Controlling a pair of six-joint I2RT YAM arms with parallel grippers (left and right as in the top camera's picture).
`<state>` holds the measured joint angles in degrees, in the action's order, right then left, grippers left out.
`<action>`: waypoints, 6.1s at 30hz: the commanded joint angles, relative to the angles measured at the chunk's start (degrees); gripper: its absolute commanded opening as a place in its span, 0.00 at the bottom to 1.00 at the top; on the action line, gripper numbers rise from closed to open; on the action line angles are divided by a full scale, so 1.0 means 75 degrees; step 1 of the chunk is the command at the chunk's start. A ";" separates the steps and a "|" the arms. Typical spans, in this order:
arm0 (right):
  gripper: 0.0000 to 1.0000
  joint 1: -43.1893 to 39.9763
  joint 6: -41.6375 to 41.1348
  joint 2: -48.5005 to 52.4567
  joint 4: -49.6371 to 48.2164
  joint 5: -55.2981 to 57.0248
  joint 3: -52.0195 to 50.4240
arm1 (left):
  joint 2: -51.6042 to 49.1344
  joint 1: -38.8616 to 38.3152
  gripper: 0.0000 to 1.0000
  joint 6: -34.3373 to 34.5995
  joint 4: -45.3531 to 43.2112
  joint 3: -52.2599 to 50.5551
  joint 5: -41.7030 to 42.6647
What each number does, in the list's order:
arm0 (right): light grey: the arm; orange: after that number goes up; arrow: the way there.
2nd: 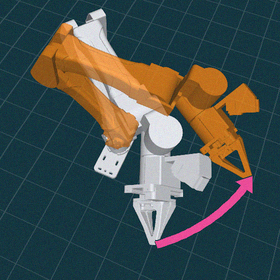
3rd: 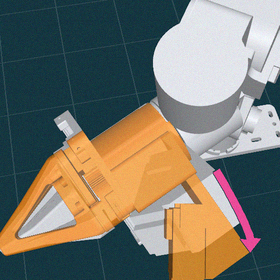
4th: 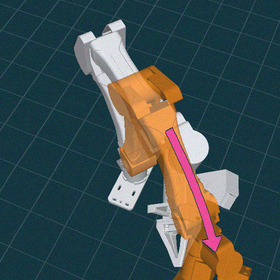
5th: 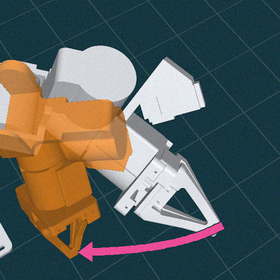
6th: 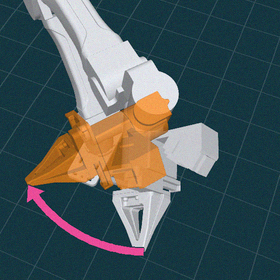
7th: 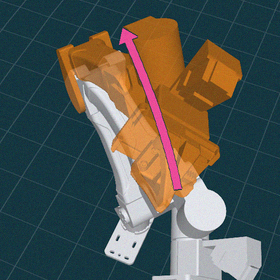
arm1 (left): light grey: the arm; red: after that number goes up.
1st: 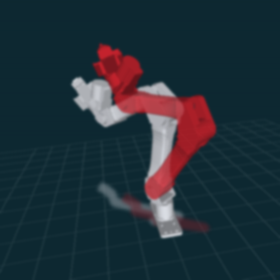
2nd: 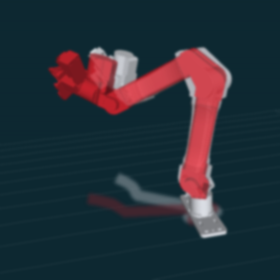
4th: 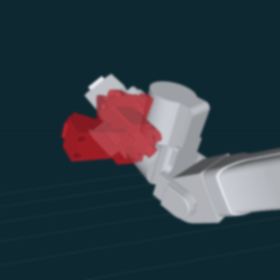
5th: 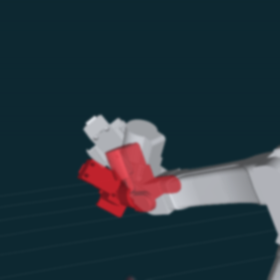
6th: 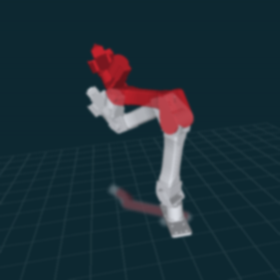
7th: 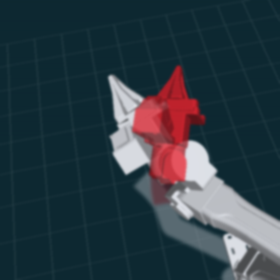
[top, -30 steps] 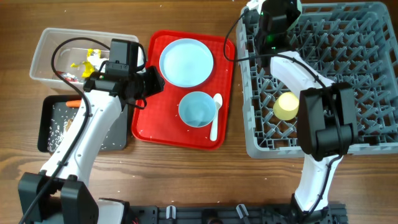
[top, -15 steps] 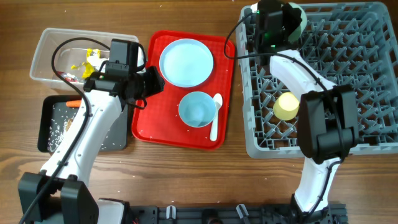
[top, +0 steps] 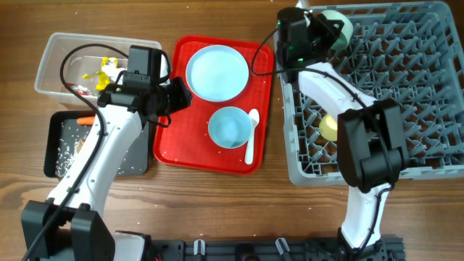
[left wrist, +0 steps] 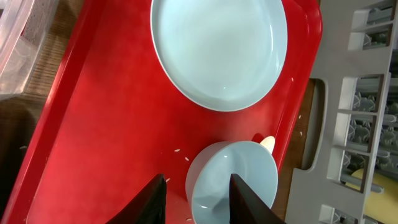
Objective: Sort waste into correct bins and load items into the dishwasher rack
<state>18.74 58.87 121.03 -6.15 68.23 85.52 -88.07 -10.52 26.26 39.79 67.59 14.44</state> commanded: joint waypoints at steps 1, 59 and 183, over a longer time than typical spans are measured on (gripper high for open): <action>0.08 0.0268 -0.0321 0.0184 0.0035 0.1189 -0.0096 | -0.0050 0.0020 0.33 -0.0012 -0.0020 0.0131 -0.0076; 1.00 0.0740 0.1236 -0.5260 -0.2594 0.0487 0.0379 | -0.0050 0.0020 0.44 -0.0067 0.0294 0.0131 -0.0542; 0.39 0.0851 -0.9871 -0.0866 1.0398 -1.1054 0.2652 | -0.1416 -0.0117 0.04 0.0192 0.0962 -0.1518 -0.3853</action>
<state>25.04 -16.45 115.37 71.66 -15.33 106.10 -98.74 -11.29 26.70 49.69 59.07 -13.52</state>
